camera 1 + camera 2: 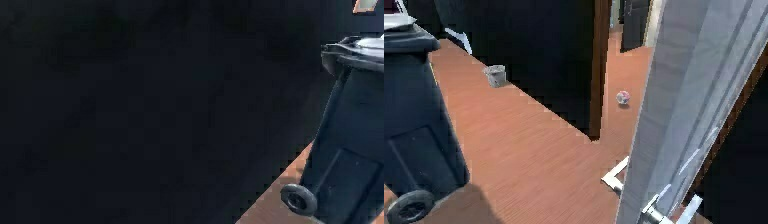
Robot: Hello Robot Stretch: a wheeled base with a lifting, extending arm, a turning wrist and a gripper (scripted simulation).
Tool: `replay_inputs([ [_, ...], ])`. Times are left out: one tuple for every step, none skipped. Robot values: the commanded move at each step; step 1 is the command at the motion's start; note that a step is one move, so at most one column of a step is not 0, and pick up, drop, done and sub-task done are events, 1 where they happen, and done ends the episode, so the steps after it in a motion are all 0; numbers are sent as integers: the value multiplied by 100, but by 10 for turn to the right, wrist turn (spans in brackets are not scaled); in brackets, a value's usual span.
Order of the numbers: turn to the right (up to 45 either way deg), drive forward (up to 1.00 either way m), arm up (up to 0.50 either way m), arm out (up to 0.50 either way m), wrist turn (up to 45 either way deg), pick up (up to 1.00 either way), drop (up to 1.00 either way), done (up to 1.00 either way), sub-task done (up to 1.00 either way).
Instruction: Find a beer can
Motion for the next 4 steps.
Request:
replay_inputs([
  [0,5,0,0,0,0,0,0,0],
  [420,0,0,0,0,0,0,0,0],
  [0,30,0,0,0,0,0,0,0],
  [450,0,0,0,0,0,0,0,0],
])
